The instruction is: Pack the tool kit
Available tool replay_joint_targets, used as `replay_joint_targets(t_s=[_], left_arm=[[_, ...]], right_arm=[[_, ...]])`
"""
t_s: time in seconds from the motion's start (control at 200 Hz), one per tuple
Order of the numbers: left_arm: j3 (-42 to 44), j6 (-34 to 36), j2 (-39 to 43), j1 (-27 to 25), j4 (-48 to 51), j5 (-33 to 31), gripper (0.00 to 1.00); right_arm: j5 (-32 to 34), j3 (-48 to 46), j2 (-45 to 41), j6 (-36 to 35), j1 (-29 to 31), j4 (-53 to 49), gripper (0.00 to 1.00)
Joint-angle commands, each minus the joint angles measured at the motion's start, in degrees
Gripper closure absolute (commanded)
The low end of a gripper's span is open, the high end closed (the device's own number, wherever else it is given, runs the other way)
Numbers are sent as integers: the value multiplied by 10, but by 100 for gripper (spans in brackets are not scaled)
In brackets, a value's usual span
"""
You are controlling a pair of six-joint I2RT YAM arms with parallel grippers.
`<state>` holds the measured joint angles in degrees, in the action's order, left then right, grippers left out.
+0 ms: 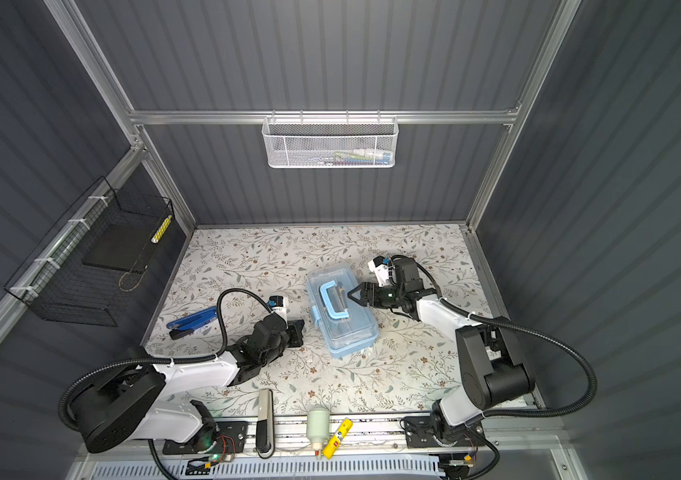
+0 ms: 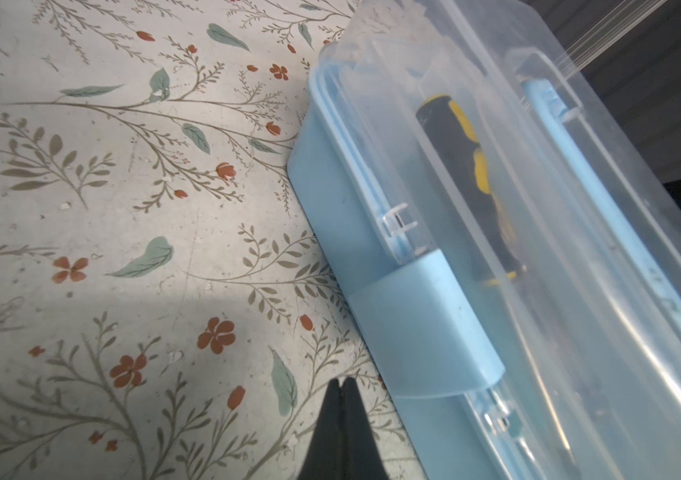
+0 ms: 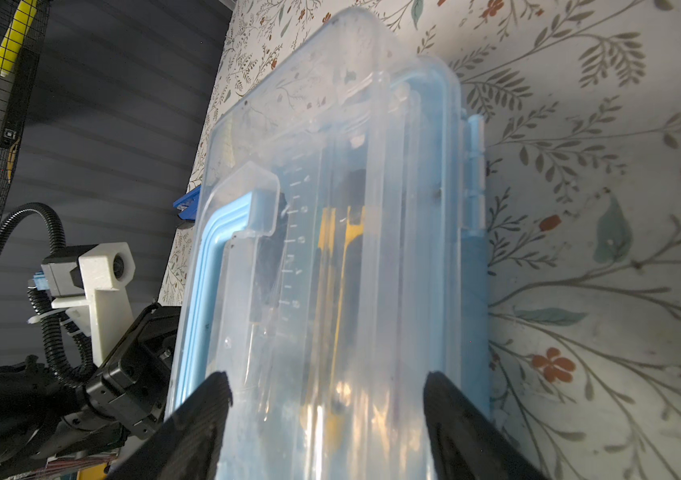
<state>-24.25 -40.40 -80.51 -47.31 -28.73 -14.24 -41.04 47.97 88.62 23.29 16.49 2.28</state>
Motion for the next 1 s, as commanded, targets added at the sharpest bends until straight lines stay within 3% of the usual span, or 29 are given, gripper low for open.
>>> replay_joint_targets(t_s=[0.0,0.996], left_arm=[[-10,14,-15,-1,-24,17,100],[-26,16,-51,-1,-57,36,100]], right_arm=[[-18,-7,5,3,1,0,25],[-14,-16,6,9,0,11,27]])
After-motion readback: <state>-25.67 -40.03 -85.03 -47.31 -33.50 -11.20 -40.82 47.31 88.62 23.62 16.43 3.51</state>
